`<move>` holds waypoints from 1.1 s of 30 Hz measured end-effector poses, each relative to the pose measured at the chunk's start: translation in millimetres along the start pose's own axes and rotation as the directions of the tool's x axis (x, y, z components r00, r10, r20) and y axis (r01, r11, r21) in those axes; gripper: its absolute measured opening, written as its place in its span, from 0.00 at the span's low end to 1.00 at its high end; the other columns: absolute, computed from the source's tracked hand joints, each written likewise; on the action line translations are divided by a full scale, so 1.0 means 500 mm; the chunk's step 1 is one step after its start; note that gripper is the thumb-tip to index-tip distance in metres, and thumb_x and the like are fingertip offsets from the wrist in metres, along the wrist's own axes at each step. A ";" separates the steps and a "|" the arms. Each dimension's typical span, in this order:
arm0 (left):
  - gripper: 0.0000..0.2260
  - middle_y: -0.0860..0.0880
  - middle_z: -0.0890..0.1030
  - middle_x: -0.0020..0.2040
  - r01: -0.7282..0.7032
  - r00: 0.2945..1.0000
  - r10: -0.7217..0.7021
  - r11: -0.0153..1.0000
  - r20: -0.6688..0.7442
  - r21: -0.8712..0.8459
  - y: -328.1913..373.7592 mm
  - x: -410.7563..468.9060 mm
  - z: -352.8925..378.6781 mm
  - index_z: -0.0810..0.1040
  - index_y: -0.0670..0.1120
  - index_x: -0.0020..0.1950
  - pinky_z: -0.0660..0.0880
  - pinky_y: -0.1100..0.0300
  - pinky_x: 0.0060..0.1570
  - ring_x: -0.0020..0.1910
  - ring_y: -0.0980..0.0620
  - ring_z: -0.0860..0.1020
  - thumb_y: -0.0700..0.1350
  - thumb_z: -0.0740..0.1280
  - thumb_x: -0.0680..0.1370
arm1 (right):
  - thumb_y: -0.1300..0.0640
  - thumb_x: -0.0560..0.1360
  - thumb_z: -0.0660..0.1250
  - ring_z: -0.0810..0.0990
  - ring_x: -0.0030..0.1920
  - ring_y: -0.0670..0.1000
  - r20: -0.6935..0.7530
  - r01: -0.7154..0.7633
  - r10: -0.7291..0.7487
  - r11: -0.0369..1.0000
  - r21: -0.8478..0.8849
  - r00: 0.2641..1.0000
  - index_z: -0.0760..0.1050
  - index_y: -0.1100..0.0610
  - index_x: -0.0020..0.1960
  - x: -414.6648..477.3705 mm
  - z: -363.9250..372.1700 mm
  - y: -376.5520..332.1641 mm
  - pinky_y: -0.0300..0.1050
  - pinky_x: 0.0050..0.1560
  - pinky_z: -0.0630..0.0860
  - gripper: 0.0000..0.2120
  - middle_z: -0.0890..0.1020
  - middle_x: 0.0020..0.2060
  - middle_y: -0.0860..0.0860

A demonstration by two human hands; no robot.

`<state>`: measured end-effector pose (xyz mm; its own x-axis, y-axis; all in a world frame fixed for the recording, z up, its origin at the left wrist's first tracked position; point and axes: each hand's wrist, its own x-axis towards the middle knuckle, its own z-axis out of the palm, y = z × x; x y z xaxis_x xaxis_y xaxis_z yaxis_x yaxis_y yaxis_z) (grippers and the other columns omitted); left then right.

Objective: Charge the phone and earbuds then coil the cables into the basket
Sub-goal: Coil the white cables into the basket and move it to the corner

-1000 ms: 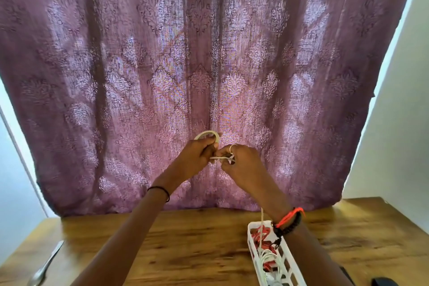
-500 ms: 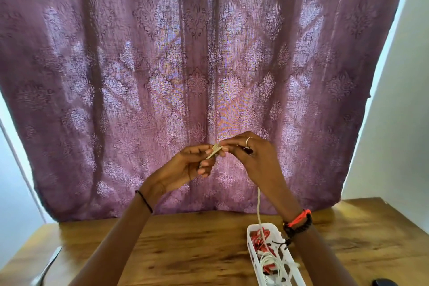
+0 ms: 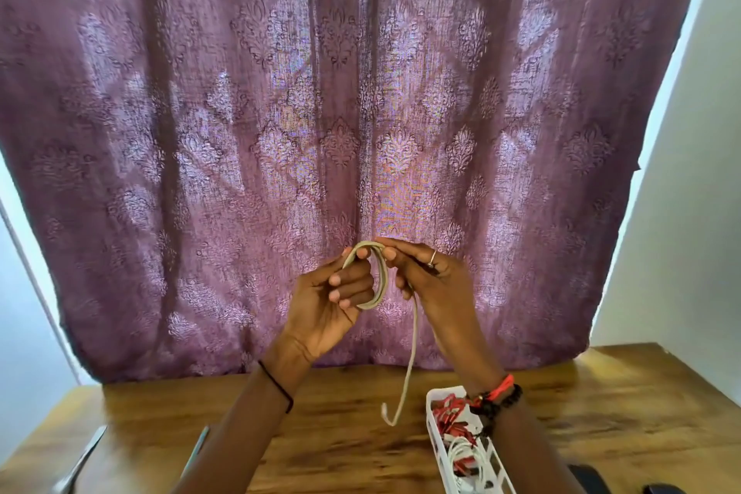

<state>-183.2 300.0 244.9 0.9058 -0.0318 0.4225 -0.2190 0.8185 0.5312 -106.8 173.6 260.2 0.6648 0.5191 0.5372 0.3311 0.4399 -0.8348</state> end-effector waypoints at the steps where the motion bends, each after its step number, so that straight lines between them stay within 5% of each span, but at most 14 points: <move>1: 0.15 0.48 0.69 0.33 -0.019 1.000 0.019 0.999 -0.014 -0.029 -0.001 0.004 0.001 0.71 0.32 0.56 0.69 0.60 0.34 0.29 0.56 0.64 0.37 0.48 0.80 | 0.65 0.73 0.67 0.68 0.27 0.47 -0.022 -0.020 0.021 0.999 0.040 1.000 0.83 0.52 0.47 -0.001 0.001 0.006 0.36 0.26 0.67 0.10 0.78 0.29 0.51; 8: 0.19 0.42 0.79 0.39 -0.282 0.952 0.244 0.936 -0.185 -0.212 -0.002 0.040 -0.007 0.67 0.27 0.64 0.77 0.59 0.41 0.34 0.49 0.78 0.27 0.64 0.73 | 0.63 0.74 0.67 0.66 0.23 0.44 -0.146 -0.146 0.157 0.986 0.080 0.977 0.82 0.52 0.48 -0.009 0.007 0.076 0.35 0.21 0.64 0.09 0.78 0.29 0.48; 11: 0.35 0.46 0.81 0.40 -0.417 0.884 0.369 0.900 -0.288 -0.127 0.009 0.051 -0.022 0.68 0.28 0.63 0.80 0.63 0.40 0.36 0.53 0.81 0.28 0.77 0.59 | 0.63 0.74 0.68 0.66 0.22 0.44 -0.153 -0.200 0.199 0.980 0.014 0.968 0.83 0.49 0.45 -0.025 0.004 0.094 0.35 0.21 0.64 0.10 0.78 0.28 0.50; 14: 0.31 0.45 0.82 0.45 -0.434 0.874 0.404 0.899 -0.271 -0.057 0.016 0.051 -0.034 0.78 0.32 0.55 0.80 0.64 0.41 0.40 0.53 0.82 0.33 0.81 0.54 | 0.64 0.74 0.68 0.65 0.20 0.43 -0.136 -0.246 0.235 0.967 -0.067 0.962 0.83 0.49 0.45 -0.041 -0.002 0.105 0.34 0.21 0.64 0.10 0.76 0.24 0.52; 16: 0.29 0.45 0.83 0.44 -0.428 0.861 0.409 0.904 -0.304 0.001 0.018 0.049 -0.030 0.80 0.34 0.52 0.80 0.64 0.39 0.40 0.53 0.83 0.34 0.82 0.53 | 0.63 0.74 0.67 0.65 0.19 0.43 -0.116 -0.266 0.252 0.955 -0.130 0.961 0.82 0.52 0.48 -0.053 -0.003 0.109 0.34 0.21 0.64 0.09 0.74 0.21 0.47; 18: 0.31 0.46 0.84 0.41 -0.444 0.831 0.435 0.894 -0.347 0.058 0.018 0.050 -0.025 0.74 0.33 0.60 0.80 0.64 0.39 0.39 0.54 0.83 0.34 0.78 0.59 | 0.61 0.74 0.68 0.66 0.19 0.42 -0.097 -0.270 0.256 0.943 -0.193 0.962 0.82 0.51 0.48 -0.064 -0.003 0.113 0.34 0.22 0.65 0.07 0.73 0.19 0.46; 22: 0.10 0.48 0.85 0.40 -0.371 0.767 0.520 0.837 -0.376 0.401 0.001 0.057 -0.016 0.73 0.37 0.57 0.79 0.66 0.42 0.40 0.57 0.83 0.35 0.57 0.79 | 0.58 0.74 0.69 0.67 0.19 0.42 -0.050 -0.282 0.279 0.923 -0.263 0.959 0.82 0.51 0.50 -0.080 0.000 0.112 0.34 0.25 0.67 0.07 0.74 0.20 0.46; 26: 0.10 0.47 0.85 0.41 -0.266 0.790 0.567 0.662 -0.235 0.701 -0.014 0.056 -0.007 0.76 0.41 0.54 0.79 0.64 0.43 0.38 0.54 0.82 0.34 0.56 0.79 | 0.56 0.74 0.68 0.70 0.20 0.41 -0.002 -0.257 0.276 0.892 -0.373 0.961 0.81 0.49 0.53 -0.086 0.001 0.101 0.33 0.26 0.68 0.09 0.79 0.25 0.46; 29: 0.08 0.49 0.84 0.40 -0.115 0.835 0.539 0.368 -0.111 0.923 -0.023 0.058 -0.011 0.76 0.36 0.53 0.78 0.64 0.42 0.35 0.55 0.81 0.35 0.57 0.79 | 0.56 0.74 0.68 0.72 0.23 0.39 0.041 -0.187 0.230 0.872 -0.453 0.972 0.81 0.49 0.54 -0.083 -0.008 0.092 0.30 0.30 0.67 0.10 0.80 0.28 0.45; 33: 0.07 0.50 0.81 0.41 -0.003 0.875 0.483 0.072 -0.032 0.997 -0.043 0.060 -0.010 0.75 0.34 0.50 0.76 0.68 0.40 0.33 0.59 0.79 0.35 0.58 0.80 | 0.58 0.74 0.68 0.72 0.23 0.36 0.092 -0.145 0.216 0.861 -0.488 0.972 0.81 0.51 0.54 -0.074 -0.023 0.075 0.27 0.29 0.65 0.10 0.79 0.28 0.46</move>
<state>-149.6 284.2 242.3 0.6983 0.3858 0.6030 -0.3804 -0.5135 0.7691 -111.3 162.4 207.6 0.6561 0.6673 0.3526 0.5148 -0.0541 -0.8556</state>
